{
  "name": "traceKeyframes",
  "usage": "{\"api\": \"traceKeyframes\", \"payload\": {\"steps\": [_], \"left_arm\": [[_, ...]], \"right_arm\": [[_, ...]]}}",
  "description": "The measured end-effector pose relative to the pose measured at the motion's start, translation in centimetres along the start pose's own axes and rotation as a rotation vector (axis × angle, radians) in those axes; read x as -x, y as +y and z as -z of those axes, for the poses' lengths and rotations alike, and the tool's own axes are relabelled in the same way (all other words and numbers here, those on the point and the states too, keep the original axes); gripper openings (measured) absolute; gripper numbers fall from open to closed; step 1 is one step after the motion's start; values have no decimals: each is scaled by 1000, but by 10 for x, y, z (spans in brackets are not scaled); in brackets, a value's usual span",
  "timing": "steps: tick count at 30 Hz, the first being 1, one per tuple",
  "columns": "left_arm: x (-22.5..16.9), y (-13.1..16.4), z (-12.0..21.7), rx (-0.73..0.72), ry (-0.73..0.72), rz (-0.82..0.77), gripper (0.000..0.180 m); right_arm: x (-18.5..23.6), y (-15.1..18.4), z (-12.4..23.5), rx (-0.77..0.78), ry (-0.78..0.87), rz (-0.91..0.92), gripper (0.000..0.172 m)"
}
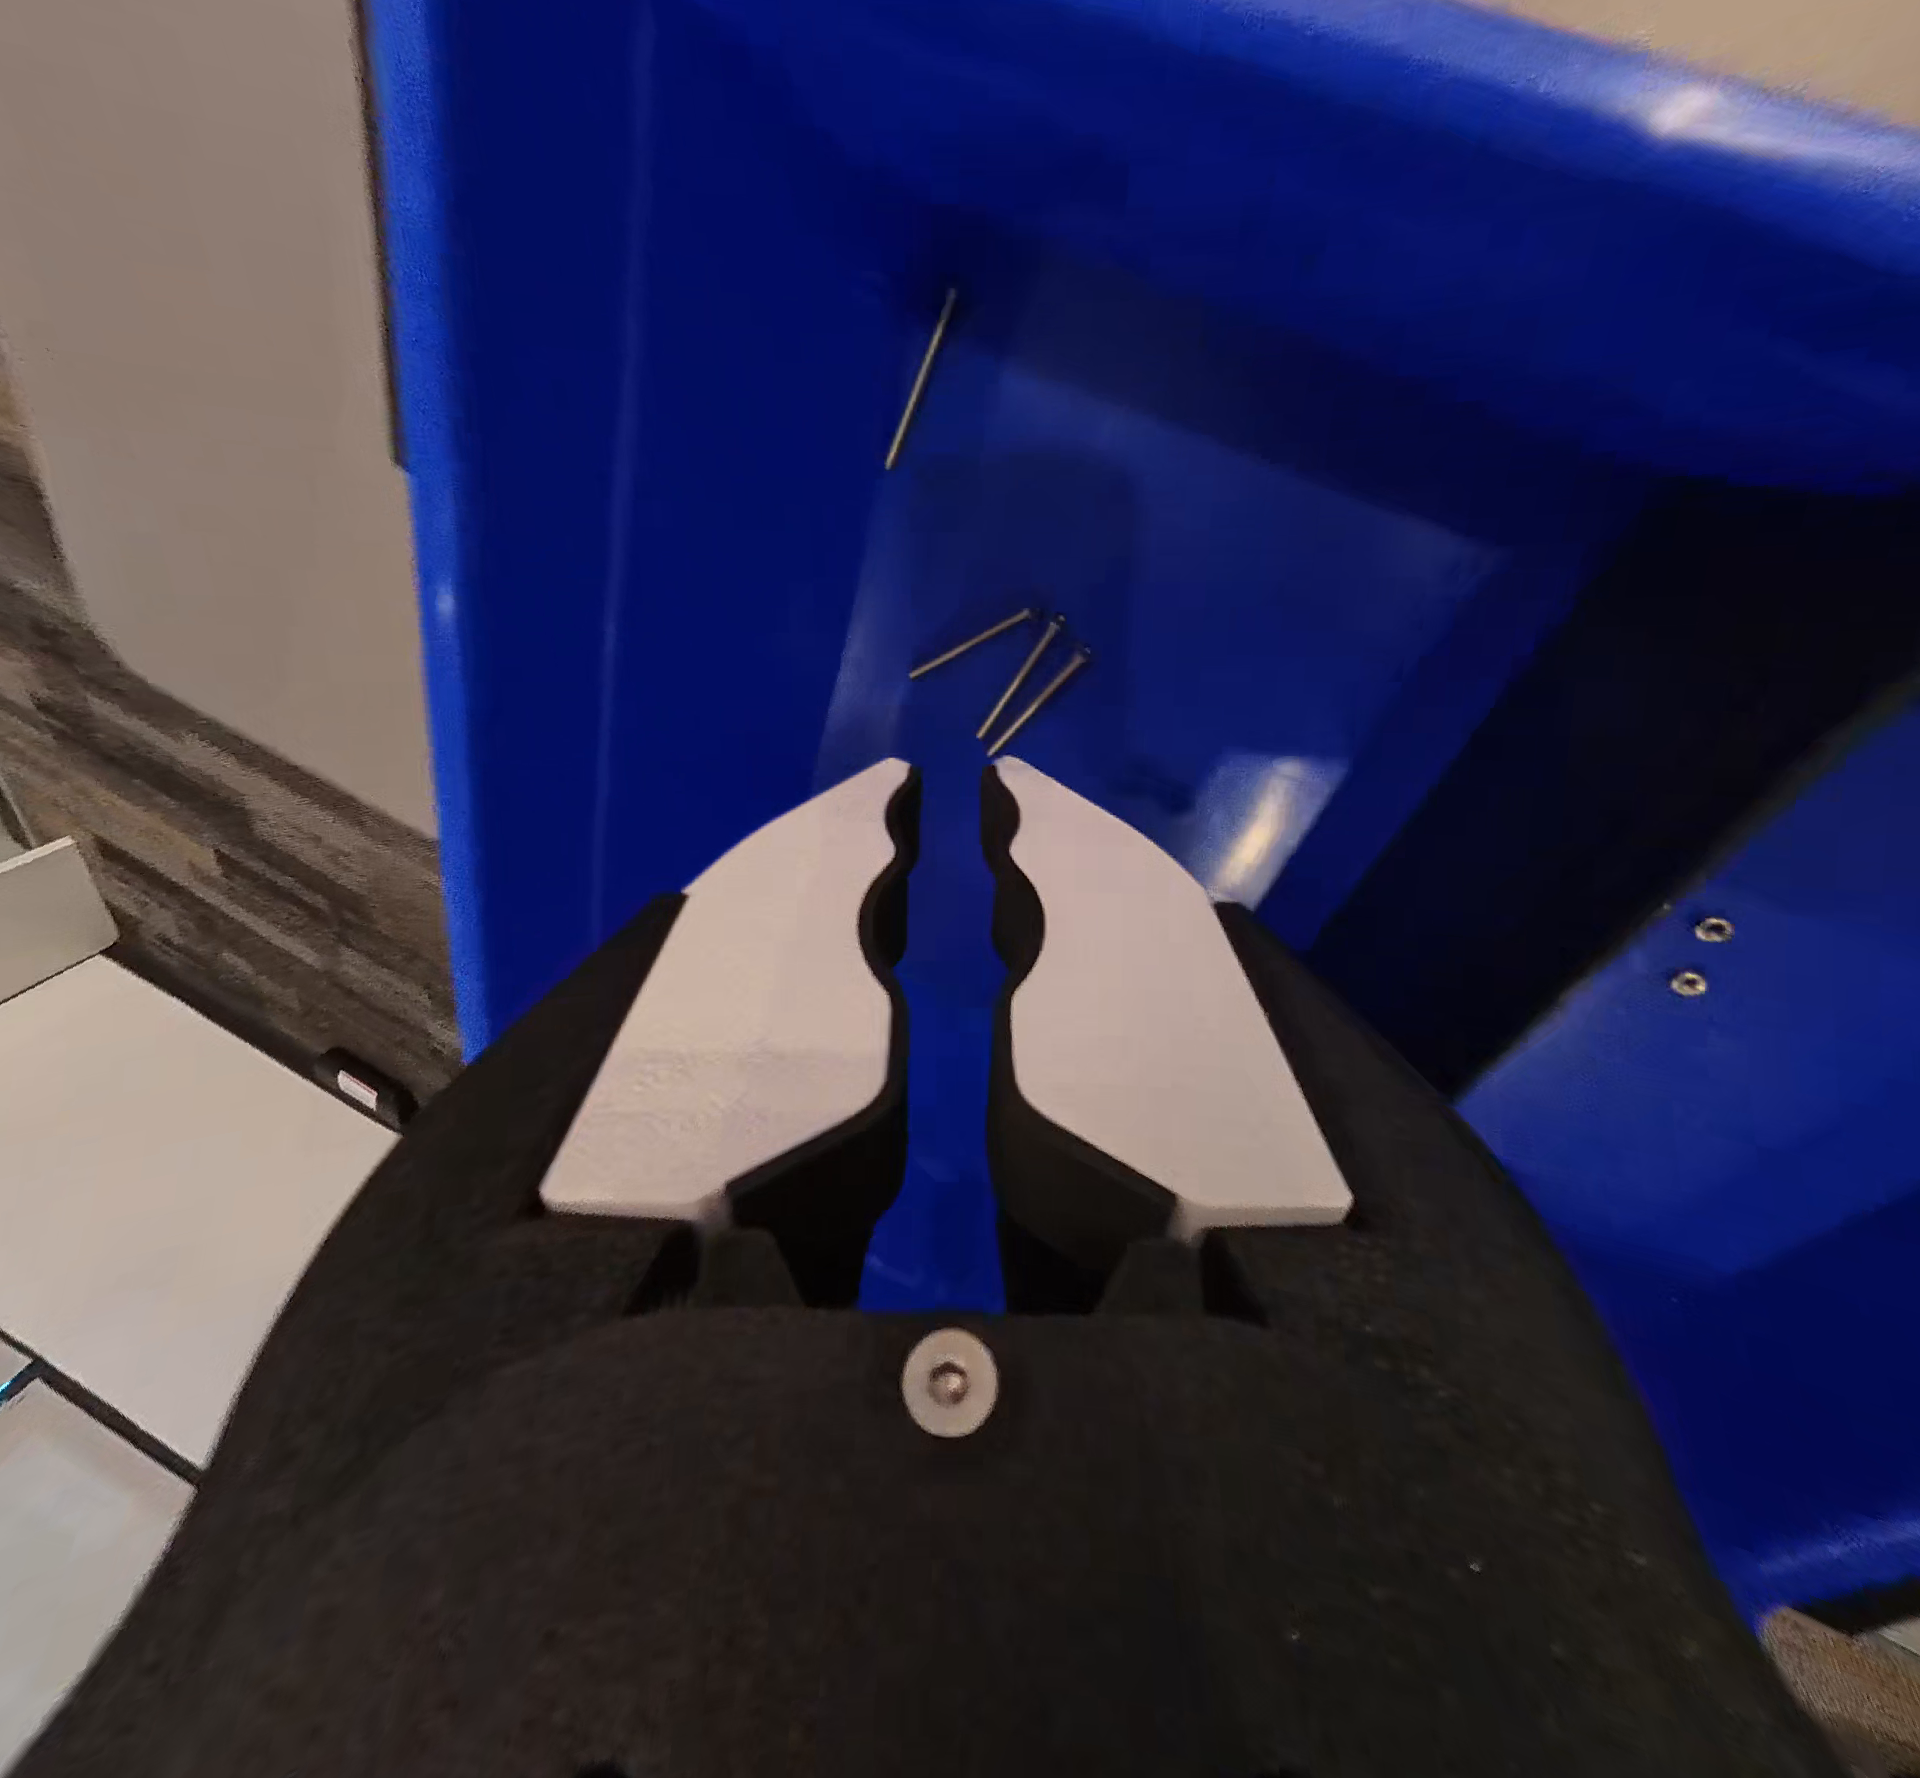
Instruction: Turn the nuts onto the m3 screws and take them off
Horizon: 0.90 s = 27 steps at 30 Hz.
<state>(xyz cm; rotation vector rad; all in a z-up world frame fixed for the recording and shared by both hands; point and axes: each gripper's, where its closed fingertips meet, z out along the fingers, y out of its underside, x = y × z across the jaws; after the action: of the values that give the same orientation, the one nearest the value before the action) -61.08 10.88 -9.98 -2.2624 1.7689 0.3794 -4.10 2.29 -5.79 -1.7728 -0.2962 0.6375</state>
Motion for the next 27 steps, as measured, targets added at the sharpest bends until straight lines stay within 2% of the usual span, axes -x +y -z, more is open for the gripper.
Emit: {"api": "traceKeyframes", "payload": {"steps": [4, 15, 27], "left_arm": [[-2, 0, -21, 8, 41, -10, 11], [-3, 16, -42, 59, 48, -33, 7], [0, 9, -43, 50, 50, -74, 7]], "right_arm": [[0, 5, -2, 27, 2, 19, 63], [10, 10, -8, 67, -15, 67, 63], [11, 12, -8, 73, -38, 42, 64]]}}
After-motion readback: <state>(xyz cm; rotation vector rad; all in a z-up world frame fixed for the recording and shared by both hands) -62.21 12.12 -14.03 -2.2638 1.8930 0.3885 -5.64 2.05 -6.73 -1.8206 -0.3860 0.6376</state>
